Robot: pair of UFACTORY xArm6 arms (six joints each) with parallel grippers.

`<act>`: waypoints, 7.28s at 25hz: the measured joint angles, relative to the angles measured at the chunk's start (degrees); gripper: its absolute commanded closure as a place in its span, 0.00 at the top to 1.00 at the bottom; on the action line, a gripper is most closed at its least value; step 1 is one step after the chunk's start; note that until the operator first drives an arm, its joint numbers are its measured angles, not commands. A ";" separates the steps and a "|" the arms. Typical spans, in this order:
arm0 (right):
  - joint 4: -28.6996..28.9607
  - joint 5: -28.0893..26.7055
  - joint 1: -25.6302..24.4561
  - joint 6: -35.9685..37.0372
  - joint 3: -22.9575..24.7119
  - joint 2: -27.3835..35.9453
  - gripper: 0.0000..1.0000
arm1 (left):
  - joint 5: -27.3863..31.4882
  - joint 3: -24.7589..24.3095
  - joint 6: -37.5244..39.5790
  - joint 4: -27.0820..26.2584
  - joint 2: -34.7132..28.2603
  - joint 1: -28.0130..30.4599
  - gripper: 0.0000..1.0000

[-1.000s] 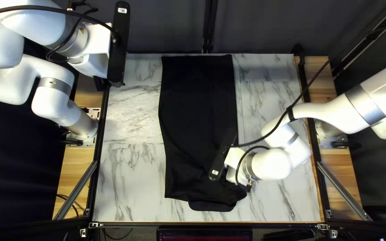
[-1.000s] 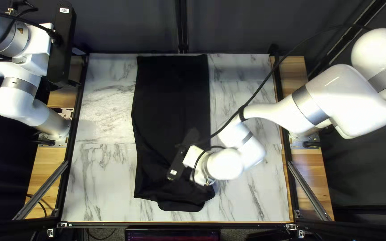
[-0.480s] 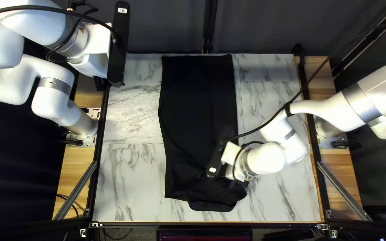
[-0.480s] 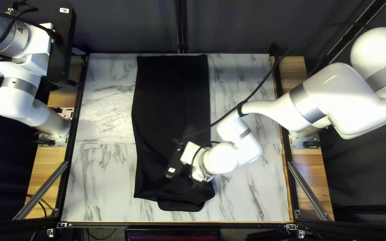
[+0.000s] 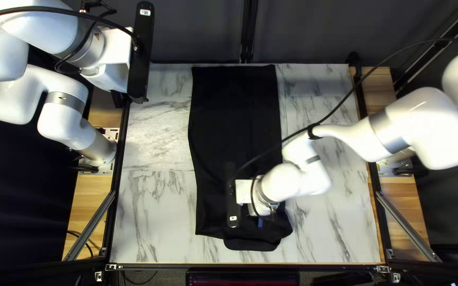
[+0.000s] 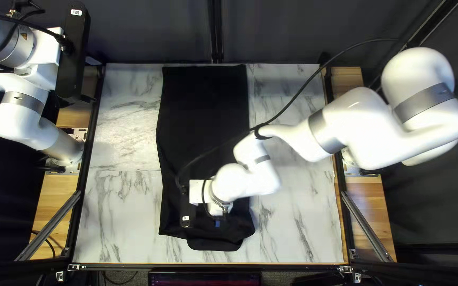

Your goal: Fold t-shirt

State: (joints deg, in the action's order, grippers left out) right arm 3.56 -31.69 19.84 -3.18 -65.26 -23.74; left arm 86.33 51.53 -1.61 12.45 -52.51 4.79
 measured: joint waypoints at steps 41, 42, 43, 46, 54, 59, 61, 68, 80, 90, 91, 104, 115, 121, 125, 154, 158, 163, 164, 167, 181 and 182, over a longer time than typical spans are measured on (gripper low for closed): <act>-4.60 -3.75 -1.47 -6.24 9.32 6.22 1.00 | 0.00 0.00 0.00 0.00 0.00 0.00 1.00; -4.62 -3.83 -1.17 -6.47 8.61 5.68 1.00 | 0.00 0.00 0.00 0.00 0.00 0.00 1.00; -4.70 -4.01 -0.85 -6.73 7.79 5.14 1.00 | 0.00 0.00 0.00 0.00 0.00 0.00 1.00; -5.18 -4.98 0.05 -7.51 5.08 3.64 1.00 | 0.00 0.00 0.00 0.00 0.00 0.00 1.00; -7.18 -7.64 0.93 -8.31 -0.85 -0.66 1.00 | 0.00 0.00 0.00 0.00 0.00 0.00 1.00; -7.90 -9.21 1.31 -8.32 -2.05 -1.52 0.96 | 0.00 0.00 0.00 0.00 0.00 0.00 1.00; -8.06 -9.69 1.51 -8.35 -2.16 -1.55 0.67 | 0.00 0.00 0.00 0.00 0.00 0.00 1.00; -7.97 -10.84 1.90 -8.02 -2.60 -1.71 0.04 | 0.00 0.00 0.00 0.00 0.00 0.00 1.00; -9.23 -14.06 3.28 -9.44 -4.18 -0.70 0.06 | 0.00 0.00 0.00 0.00 0.00 0.00 1.00; -10.73 -12.84 2.62 -12.34 2.38 6.47 0.02 | 0.00 0.00 0.00 0.00 0.00 0.00 1.00; -10.95 -12.54 2.43 -12.94 3.65 7.47 0.02 | 0.00 0.00 0.00 0.00 0.00 0.00 1.00; -16.62 -6.16 1.46 -32.89 18.92 17.73 0.32 | 0.00 0.00 0.00 0.00 0.00 0.00 1.00; -19.10 -14.67 4.15 -43.54 12.89 15.87 1.00 | 0.00 0.00 0.00 0.00 0.00 0.00 1.00; -17.76 -16.07 2.89 -34.60 6.14 10.24 1.00 | 0.00 0.00 0.00 0.00 0.00 0.00 1.00; -15.53 -14.22 1.38 -25.84 3.28 6.42 1.00 | 0.00 0.00 0.00 0.00 0.00 0.00 1.00; -10.14 -13.01 -2.81 -10.01 6.95 9.79 0.00 | 0.00 0.00 0.00 0.00 0.00 0.00 1.00; -12.71 -13.96 -2.85 -16.11 9.89 13.91 0.00 | 0.00 0.00 0.00 0.00 0.00 0.00 1.00; -15.45 -12.61 -3.67 -21.83 13.95 17.99 0.03 | 0.00 0.00 0.00 0.00 0.00 0.00 1.00; -15.90 -11.99 -3.94 -22.69 14.64 18.42 0.08 | 0.00 0.00 0.00 0.00 0.00 0.00 1.00; -17.20 -10.41 -4.65 -25.41 16.37 19.34 0.35 | 0.00 0.00 0.00 0.00 0.00 0.00 1.00; -19.09 -8.18 -7.86 -33.11 21.89 23.04 1.00 | 0.00 0.00 0.00 0.00 0.00 0.00 1.00; -18.88 -8.06 -7.86 -32.98 21.87 22.97 1.00 | 0.00 0.00 0.00 0.00 0.00 0.00 1.00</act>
State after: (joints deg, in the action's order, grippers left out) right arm -15.32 -39.75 11.98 -36.15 -43.39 -0.77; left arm 86.33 51.53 -1.61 12.45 -52.51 4.79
